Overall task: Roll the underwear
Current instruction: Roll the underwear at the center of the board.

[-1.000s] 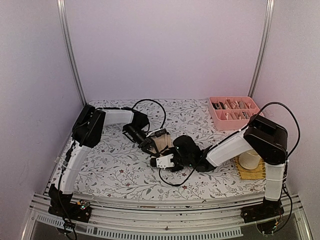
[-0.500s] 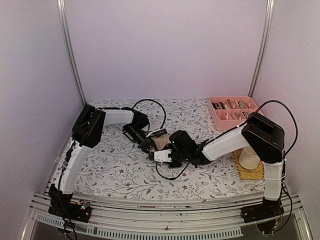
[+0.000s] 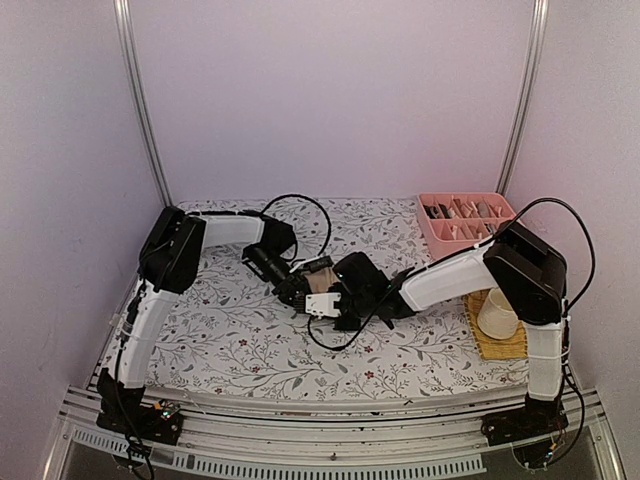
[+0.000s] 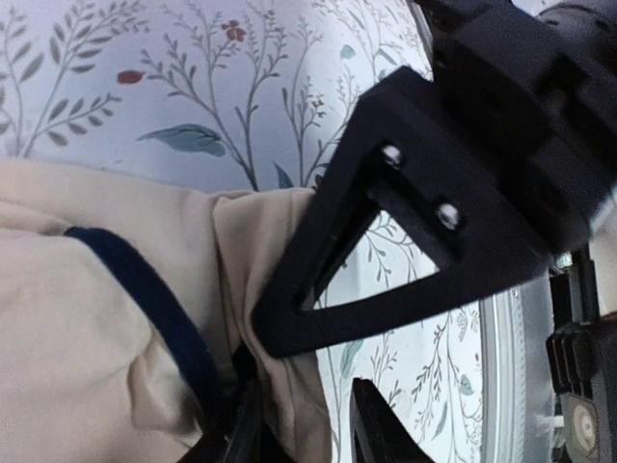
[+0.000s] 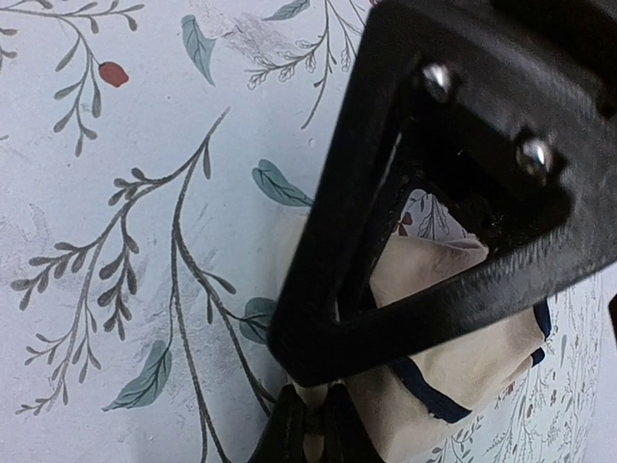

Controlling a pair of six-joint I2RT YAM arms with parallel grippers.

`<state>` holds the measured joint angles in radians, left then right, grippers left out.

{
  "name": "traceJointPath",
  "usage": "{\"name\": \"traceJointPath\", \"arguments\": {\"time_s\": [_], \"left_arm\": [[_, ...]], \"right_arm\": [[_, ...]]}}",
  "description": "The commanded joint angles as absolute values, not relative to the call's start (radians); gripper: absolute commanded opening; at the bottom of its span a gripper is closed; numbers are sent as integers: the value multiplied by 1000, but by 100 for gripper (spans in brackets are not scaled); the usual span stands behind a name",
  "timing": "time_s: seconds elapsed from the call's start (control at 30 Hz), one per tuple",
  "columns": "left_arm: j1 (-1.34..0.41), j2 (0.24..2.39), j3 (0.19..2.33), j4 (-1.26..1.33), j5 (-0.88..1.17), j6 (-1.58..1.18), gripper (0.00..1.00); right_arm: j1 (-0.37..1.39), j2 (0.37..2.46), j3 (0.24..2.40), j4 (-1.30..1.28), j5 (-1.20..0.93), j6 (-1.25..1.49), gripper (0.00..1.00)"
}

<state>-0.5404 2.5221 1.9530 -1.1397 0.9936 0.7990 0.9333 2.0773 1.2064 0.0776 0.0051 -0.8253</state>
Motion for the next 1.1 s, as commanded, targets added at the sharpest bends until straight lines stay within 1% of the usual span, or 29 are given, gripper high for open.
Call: {"name": "traceJointPath", "arguments": {"time_s": [0.0,0.1,0.27,0.33,0.43,0.53,0.6,0.67,0.87,1.07], "left_arm": [[-527,2415,1921,-1104,960,835,44],[-526,2352,1896,-1088,968,855,53],[-517,2240,1820,-1044,976,888,69],[-503,2189,1765,-997,975,900,72],[-474,2096,1642,-872,960,894,71],[-465,1988,1475,-700,895,892,67],[-465,1884,1354,-570,849,891,65],[-465,1827,1255,-464,821,893,63],[-457,1705,1055,-287,811,941,58],[-471,1559,838,-32,762,964,55]], "right_arm": [[923,2111,1202,-58,-32,-776,3],[923,2104,1240,-85,-51,-761,3],[922,2101,1272,-156,-92,-722,3],[923,2106,1295,-204,-121,-702,3],[919,2131,1359,-316,-191,-655,3],[911,2177,1443,-442,-249,-586,3],[908,2195,1475,-492,-292,-558,3],[902,2209,1495,-530,-341,-538,3],[883,2253,1583,-668,-475,-432,4],[867,2303,1646,-756,-617,-347,4]]}}
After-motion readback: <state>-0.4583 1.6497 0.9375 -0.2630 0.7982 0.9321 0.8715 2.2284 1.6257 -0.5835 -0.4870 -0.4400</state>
